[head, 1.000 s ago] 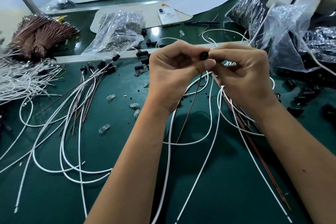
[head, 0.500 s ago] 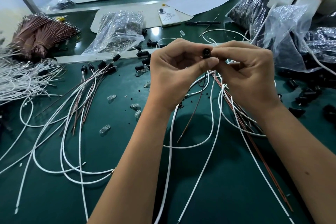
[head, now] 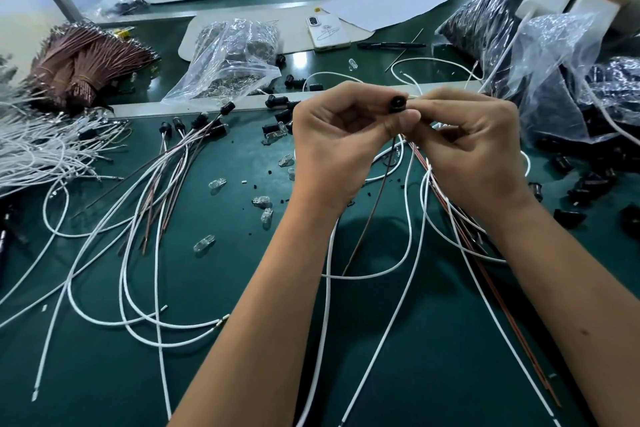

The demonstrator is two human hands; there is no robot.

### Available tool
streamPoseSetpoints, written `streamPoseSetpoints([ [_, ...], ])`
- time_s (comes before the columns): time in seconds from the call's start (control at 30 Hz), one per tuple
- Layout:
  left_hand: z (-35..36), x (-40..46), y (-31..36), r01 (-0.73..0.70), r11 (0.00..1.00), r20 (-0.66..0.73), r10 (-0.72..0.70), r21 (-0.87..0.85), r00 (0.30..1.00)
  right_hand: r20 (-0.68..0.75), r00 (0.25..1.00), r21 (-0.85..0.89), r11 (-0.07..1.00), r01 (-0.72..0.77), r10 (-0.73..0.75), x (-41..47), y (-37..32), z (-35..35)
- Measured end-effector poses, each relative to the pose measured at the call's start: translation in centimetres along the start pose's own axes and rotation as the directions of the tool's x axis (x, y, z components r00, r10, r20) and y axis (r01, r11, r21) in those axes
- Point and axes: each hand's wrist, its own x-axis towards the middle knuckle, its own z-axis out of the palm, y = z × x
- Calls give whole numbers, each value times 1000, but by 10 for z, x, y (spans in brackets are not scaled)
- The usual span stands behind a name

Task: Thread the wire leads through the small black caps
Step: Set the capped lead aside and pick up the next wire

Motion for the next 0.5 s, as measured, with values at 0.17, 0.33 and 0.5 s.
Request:
streamPoseSetpoints([
  [0.17,0,-1,0,19,1000,-31,-20,-17,999,19,1000,-69,998,15,-14,-1,0,1],
  [0.33,-3,2,-2,272,953,-36,-279,-135,960,46,999,-105,994,-22,27,1,-2,-2],
  [0.5,-9,4,1,454,836,-20,-483,-307,875,30,993,-82,990,-111,114,-1,-7,0],
])
